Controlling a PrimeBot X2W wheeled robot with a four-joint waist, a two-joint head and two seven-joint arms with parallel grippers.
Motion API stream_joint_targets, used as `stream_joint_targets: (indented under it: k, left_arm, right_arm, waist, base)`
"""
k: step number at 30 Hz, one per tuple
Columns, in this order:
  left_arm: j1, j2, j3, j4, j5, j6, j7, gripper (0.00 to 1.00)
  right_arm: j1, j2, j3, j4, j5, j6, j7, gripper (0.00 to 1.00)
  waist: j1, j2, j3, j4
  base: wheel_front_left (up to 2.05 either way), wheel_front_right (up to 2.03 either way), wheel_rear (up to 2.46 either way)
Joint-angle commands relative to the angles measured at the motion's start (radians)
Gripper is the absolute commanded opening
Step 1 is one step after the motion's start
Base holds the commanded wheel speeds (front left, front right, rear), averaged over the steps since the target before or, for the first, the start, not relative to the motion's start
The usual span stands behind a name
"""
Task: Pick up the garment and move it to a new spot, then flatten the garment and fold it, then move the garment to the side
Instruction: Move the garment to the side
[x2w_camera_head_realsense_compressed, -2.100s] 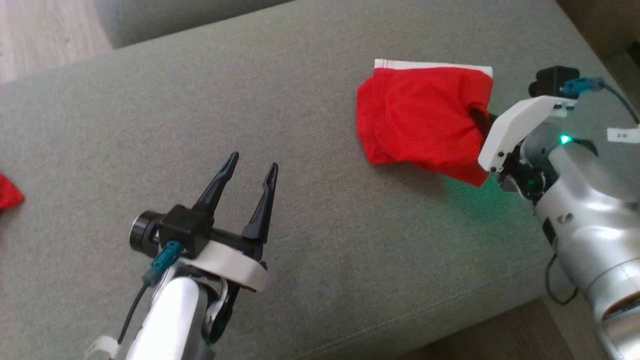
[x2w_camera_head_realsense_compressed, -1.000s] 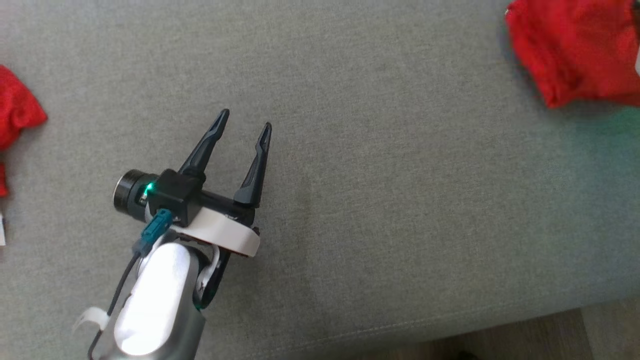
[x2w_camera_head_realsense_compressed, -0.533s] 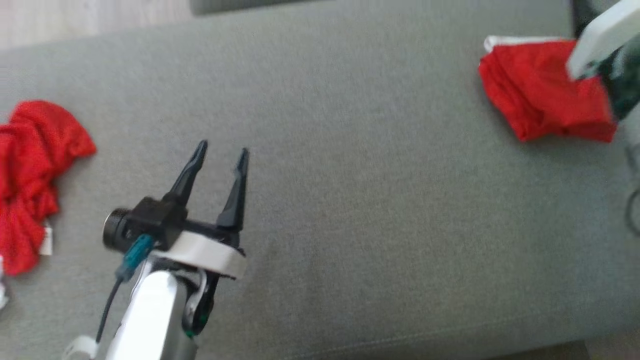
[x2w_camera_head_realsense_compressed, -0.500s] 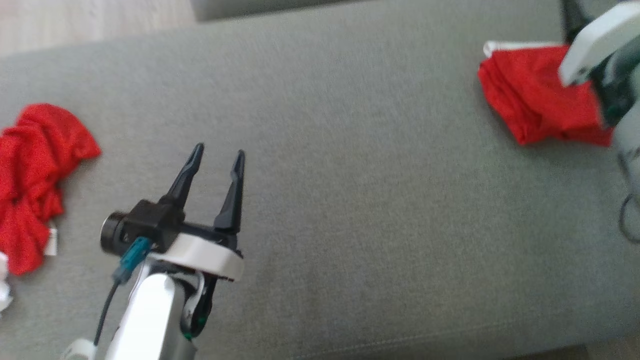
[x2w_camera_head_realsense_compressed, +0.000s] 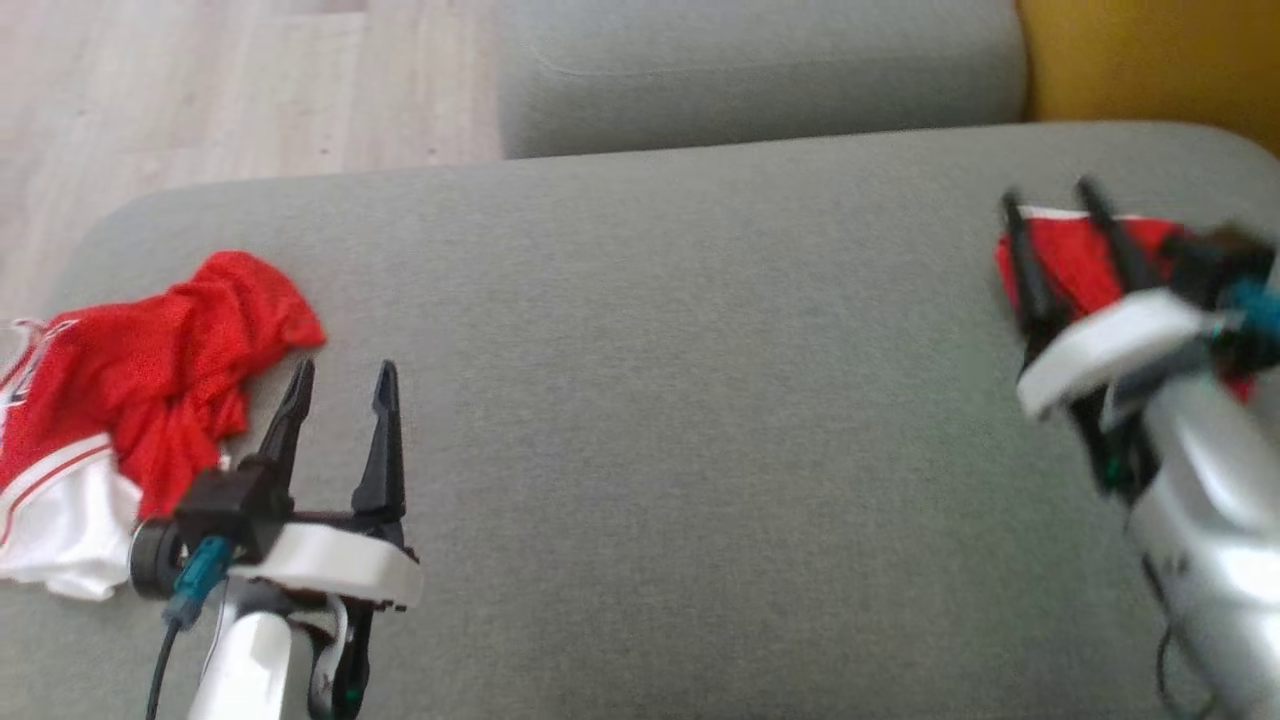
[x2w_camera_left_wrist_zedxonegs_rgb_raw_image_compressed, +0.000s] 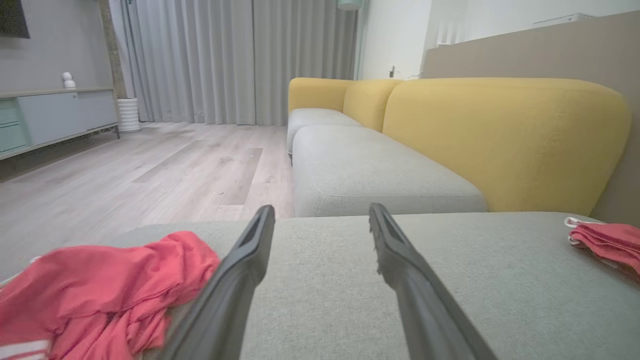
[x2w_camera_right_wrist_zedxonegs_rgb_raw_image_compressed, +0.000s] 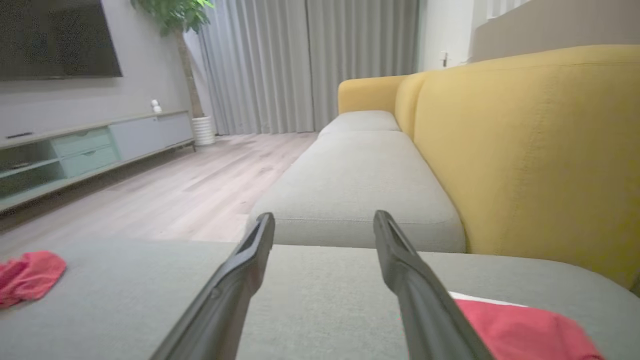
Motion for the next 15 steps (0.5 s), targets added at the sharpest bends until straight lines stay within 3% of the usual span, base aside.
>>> stream_joint_targets:
  k: [1, 7, 15]
  left_arm:
    - [-0.038, 0.014, 0.037, -0.031, -0.002, 0.000, -0.005, 1.00]
    - [-0.019, 0.006, 0.045, -0.008, 0.007, -0.011, -0.005, 1.00]
    - [0.001, -0.005, 0.063, 0.017, 0.025, 0.002, -0.005, 1.00]
  right_arm:
    - [0.029, 0.000, -0.024, -0.084, -0.025, 0.007, -0.013, 1.00]
    - [0.301, 0.040, -0.195, -0.324, -0.140, 0.007, -0.014, 1.00]
    - [0.480, 0.145, -0.313, -0.439, -0.256, 0.007, -0.014, 1.00]
  waist:
    - [0.0000, -0.0001, -0.010, 0.019]
    - [0.0000, -0.0001, -0.011, 0.041]
    - [0.0000, -0.0001, -0.006, 0.037]
  base:
    - [0.00, 0.00, 0.00]
    - [0.00, 0.00, 0.00]
    - [0.00, 0.00, 0.00]
